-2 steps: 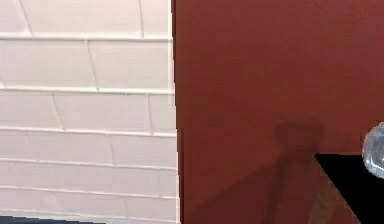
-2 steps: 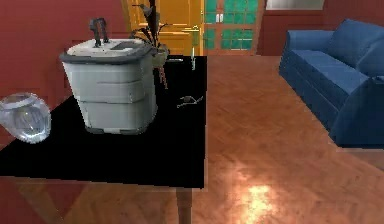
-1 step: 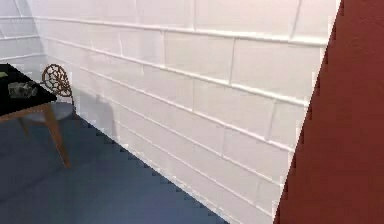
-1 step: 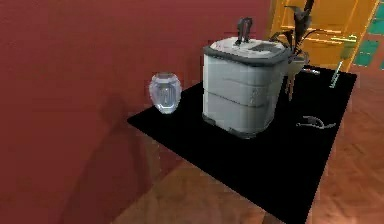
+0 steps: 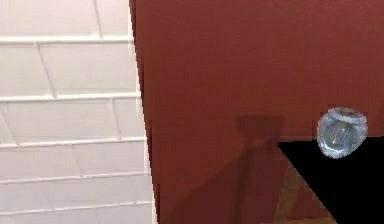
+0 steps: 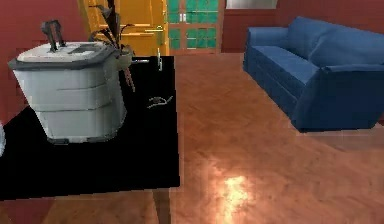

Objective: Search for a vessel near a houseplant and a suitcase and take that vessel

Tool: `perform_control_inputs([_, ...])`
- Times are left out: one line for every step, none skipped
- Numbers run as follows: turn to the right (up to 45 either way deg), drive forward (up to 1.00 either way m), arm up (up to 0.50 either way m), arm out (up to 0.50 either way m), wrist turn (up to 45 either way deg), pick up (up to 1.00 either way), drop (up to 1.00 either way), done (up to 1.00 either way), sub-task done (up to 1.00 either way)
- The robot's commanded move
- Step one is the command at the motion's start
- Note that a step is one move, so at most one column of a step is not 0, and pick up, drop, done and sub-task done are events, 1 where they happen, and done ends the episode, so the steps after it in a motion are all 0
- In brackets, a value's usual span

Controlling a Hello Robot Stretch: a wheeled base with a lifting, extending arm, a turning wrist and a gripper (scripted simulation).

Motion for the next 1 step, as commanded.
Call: perform_control_inputs([30.0, 0.00, 0.00, 0.00, 0.0, 0.00, 0.00, 0.00, 0.00])
